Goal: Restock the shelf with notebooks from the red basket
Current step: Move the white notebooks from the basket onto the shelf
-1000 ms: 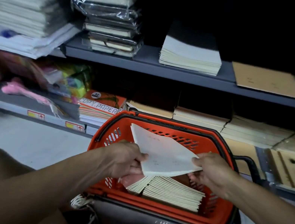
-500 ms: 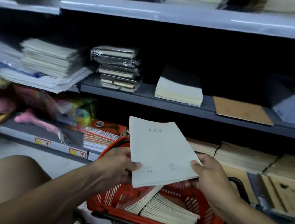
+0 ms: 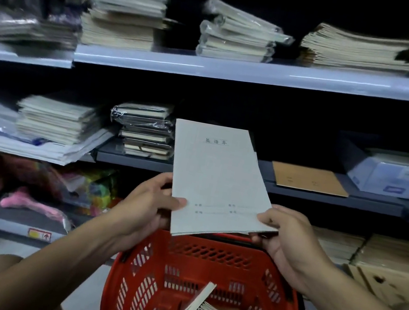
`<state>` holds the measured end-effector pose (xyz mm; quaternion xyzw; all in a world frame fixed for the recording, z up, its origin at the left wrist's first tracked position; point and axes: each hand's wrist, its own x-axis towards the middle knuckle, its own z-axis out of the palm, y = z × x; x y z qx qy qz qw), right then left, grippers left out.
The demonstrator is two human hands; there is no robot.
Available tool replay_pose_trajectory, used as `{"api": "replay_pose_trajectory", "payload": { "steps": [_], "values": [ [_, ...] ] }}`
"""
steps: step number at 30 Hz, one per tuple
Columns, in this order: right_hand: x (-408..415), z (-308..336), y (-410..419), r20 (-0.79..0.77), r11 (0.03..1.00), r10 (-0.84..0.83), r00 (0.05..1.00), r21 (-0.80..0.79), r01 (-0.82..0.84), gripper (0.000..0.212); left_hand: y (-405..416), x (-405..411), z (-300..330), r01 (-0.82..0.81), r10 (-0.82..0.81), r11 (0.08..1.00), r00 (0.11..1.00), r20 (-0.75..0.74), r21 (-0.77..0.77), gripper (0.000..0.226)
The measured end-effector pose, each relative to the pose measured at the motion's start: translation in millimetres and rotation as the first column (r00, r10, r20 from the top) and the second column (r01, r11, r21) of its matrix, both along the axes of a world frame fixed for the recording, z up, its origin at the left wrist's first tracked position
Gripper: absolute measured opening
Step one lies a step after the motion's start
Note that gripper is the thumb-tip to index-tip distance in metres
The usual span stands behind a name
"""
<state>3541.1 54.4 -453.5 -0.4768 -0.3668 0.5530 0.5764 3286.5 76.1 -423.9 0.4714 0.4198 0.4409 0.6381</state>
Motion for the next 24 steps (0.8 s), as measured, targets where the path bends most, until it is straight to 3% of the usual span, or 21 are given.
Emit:
{"api": "replay_pose_trajectory", "payload": {
  "steps": [10, 15, 18, 24],
  "values": [
    [3.3, -4.4, 41.1, 0.374, 0.990, -0.117, 0.920, 0.114, 0.079, 0.021, 48.6, 20.5, -7.0, -0.060, 0.060, 0.997, 0.998, -0.007, -0.048, 0.033],
    [3.4, -6.7, 71.6, 0.334, 0.987, -0.118, 0.935, 0.147, 0.072, 0.023, 80.4, 24.5, -6.2, -0.072, 0.071, 0.997, 0.997, -0.016, -0.034, 0.044],
    [4.7, -5.6, 92.0, 0.305, 0.987, -0.112, 0.946, 0.146, 0.069, 0.022, 101.8, 27.4, -1.9, -0.058, 0.060, 0.997, 0.997, -0.051, 0.051, 0.049],
    [13.5, 2.7, 135.7, 0.348, 0.967, -0.201, 0.916, 0.221, 0.128, 0.021, 149.1, 33.1, -1.8, -0.231, 0.245, 0.954, 0.968, -0.052, 0.191, 0.063]
  ]
}}
